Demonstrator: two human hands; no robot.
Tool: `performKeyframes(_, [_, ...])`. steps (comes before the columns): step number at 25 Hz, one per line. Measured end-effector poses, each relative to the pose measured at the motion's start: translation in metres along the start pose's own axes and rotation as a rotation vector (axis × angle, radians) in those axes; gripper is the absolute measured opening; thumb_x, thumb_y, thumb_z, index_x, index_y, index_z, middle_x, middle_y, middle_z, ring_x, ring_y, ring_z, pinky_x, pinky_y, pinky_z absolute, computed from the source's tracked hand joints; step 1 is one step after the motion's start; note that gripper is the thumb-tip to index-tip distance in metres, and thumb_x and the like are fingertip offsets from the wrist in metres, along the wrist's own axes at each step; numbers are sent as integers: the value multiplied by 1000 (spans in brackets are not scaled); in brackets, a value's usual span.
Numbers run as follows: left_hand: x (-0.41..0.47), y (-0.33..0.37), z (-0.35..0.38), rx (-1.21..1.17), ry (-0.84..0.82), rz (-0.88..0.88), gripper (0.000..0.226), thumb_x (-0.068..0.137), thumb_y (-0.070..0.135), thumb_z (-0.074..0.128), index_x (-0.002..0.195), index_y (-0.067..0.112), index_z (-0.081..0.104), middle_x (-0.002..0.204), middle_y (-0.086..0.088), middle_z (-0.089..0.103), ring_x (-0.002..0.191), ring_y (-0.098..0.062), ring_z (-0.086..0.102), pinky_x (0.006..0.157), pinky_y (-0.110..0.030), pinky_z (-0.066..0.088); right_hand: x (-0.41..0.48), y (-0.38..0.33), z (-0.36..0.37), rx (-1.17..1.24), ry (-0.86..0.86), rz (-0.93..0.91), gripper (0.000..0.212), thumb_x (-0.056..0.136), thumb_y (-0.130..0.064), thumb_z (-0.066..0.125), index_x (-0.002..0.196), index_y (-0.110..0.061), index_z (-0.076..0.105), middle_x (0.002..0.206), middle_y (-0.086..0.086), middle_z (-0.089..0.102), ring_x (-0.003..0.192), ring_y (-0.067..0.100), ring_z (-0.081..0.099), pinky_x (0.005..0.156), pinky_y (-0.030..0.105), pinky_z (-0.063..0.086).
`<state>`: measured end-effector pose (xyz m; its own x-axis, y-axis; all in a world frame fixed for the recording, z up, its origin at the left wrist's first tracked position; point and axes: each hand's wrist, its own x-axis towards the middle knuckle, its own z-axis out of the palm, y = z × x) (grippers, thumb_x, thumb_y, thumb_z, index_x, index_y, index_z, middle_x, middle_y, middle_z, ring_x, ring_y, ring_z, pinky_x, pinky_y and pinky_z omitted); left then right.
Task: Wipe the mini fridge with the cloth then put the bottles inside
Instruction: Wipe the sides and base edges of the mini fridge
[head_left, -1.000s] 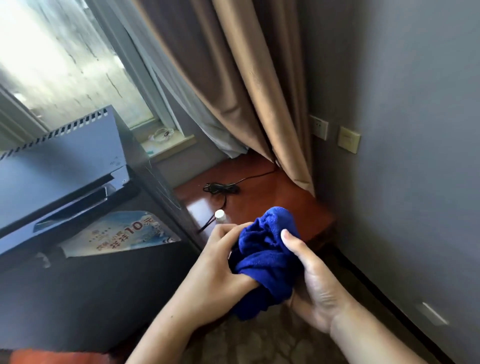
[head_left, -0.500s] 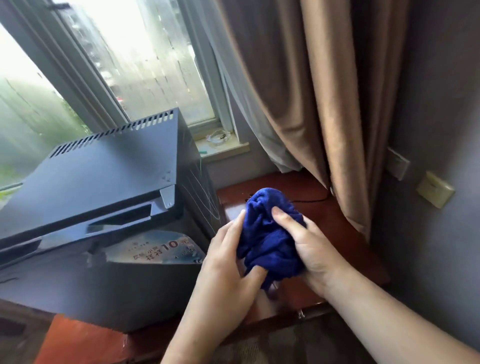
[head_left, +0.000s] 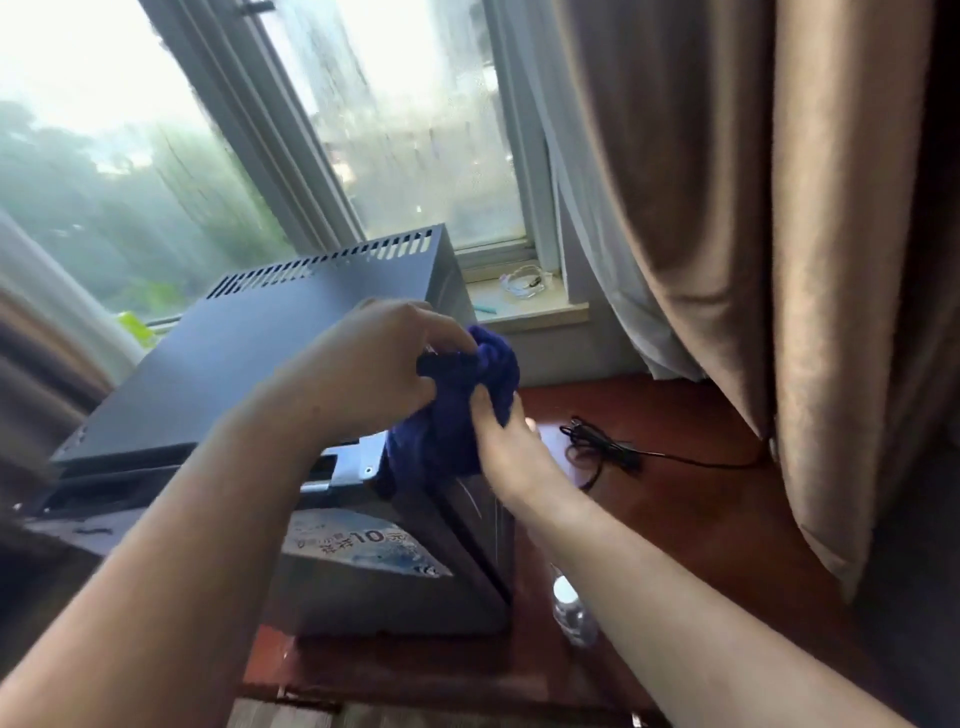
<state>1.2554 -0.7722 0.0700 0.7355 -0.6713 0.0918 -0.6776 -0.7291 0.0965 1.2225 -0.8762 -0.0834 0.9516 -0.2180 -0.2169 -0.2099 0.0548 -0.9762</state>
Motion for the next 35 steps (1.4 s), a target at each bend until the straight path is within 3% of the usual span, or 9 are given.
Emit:
performKeyframes(3, [12,-14,26,54,-134,-26,58,77,-3,61,118,35,76,99,12,64,86,-9,58,83,-25,46,9,20,-9,-89,25,-3,61,96,-60,51,148,-27,46,130,11,54,122,26,60,106,34,47])
performKeyframes(6, [18,-18,37,98,-193,-55,59,76,-4,61,117,37,74,88,28,53,76,9,51,75,-5,34,-8,26,-26,-66,94,-234,74,94,-41,66,159,-30,32,136,-10,41,120,-15,40,102,-2,25])
performKeyframes(8, [26,-17,36,121,-238,-77,58,74,-2,64,112,41,74,83,31,53,73,15,49,73,-5,36,-17,35,-30,-70,-57,-307,88,88,-51,68,161,-39,21,154,-15,29,133,-22,27,103,-8,15])
performKeyframes(11, [39,-20,36,226,-310,-67,51,72,13,68,108,50,68,80,28,60,75,19,47,73,-25,41,-7,50,-28,-113,-272,-314,101,81,-56,74,161,-45,14,164,-17,18,146,-8,24,107,-5,15])
performKeyframes(13, [44,-25,35,284,-338,-75,49,73,23,67,111,54,66,81,43,55,84,23,43,74,-22,32,6,49,-26,-97,-278,-329,99,82,-47,79,161,-41,20,163,-13,26,147,-2,30,110,-2,20])
performKeyframes(18, [73,-42,28,148,-328,-95,47,81,16,76,114,49,72,81,32,65,83,0,50,74,-21,42,55,37,-22,-90,-209,-377,86,81,-34,82,156,-28,41,157,-6,46,146,4,41,120,20,32])
performKeyframes(22, [127,-70,28,150,-238,-20,42,86,14,75,115,44,75,79,24,62,75,4,44,70,-7,32,115,9,-25,-82,-104,-398,75,81,-33,82,149,-21,52,149,-6,55,137,1,49,117,16,35])
performKeyframes(29, [235,-114,24,279,-165,69,38,94,12,63,120,37,74,71,21,51,82,-14,44,79,-24,35,228,-40,-27,-237,41,-358,71,88,-32,72,153,-20,47,164,6,35,152,22,34,125,35,27])
performKeyframes(35, [262,-122,33,321,-137,-5,39,91,14,58,117,37,75,109,4,77,106,-24,63,94,-40,52,260,-50,-32,-189,26,-294,56,78,-41,65,133,-32,62,131,0,67,125,22,61,109,43,48])
